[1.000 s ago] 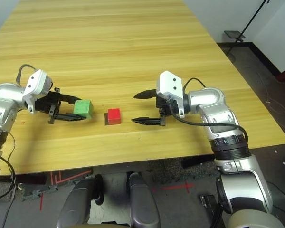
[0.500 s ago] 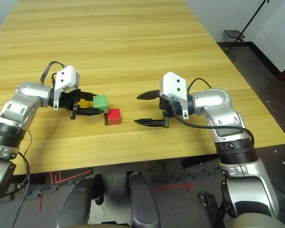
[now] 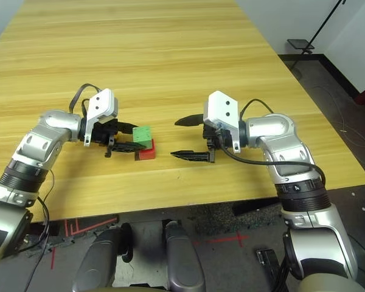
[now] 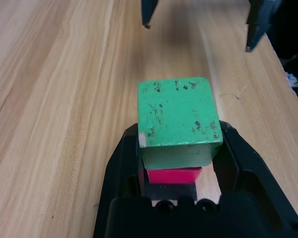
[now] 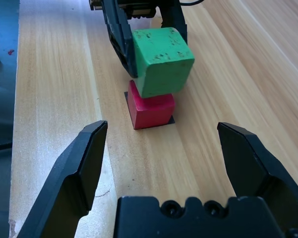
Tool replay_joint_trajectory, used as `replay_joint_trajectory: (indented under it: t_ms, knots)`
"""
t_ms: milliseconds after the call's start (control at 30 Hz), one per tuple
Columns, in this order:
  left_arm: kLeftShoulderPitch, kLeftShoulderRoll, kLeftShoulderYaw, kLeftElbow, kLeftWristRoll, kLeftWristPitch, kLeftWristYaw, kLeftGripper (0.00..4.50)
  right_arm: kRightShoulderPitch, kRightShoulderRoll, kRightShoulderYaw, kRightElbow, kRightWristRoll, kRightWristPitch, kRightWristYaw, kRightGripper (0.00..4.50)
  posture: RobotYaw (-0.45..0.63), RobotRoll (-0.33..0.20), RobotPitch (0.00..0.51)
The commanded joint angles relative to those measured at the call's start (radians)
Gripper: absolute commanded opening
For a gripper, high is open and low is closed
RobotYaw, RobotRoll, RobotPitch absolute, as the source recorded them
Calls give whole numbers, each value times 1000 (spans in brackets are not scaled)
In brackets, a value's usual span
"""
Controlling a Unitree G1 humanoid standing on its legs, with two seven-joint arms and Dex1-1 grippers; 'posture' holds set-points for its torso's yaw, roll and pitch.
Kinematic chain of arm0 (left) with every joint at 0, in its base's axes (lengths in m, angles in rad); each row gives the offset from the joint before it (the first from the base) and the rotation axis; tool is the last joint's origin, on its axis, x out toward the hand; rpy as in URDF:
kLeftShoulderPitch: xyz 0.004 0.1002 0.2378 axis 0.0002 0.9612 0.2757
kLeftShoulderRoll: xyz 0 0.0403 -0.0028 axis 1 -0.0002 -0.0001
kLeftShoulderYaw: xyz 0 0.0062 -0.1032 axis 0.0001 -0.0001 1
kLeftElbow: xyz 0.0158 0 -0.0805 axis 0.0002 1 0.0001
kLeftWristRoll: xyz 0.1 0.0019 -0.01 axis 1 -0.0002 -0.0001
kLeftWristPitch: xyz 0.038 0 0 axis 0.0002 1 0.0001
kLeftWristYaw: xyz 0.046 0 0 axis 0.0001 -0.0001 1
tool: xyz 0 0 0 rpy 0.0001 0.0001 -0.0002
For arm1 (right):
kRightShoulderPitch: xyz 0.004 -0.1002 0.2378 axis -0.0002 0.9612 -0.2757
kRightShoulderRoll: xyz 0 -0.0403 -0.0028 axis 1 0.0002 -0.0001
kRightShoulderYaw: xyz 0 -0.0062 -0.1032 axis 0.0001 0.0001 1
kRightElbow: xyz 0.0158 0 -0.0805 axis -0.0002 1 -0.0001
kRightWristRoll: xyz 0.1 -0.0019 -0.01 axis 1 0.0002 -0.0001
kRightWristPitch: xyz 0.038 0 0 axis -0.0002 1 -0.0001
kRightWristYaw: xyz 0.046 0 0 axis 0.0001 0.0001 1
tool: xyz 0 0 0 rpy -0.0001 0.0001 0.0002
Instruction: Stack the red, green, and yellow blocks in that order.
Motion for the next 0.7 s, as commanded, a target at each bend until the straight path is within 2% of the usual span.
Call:
replay_joint_trajectory:
  t_ms: [33,267,700]
  knots:
    - [20,3,-14,-16,6,-1,-1,2091,9,2,-9,-23,23,7,-1,4500,172,31,182]
    - [29,14,-20,26,19,-57,-25,2091,2,7,-5,-19,23,8,-1,4500,173,28,186]
    - [15,-26,-23,117,42,-111,-18,2091,11,10,2,-13,27,-3,-5,4500,166,25,193]
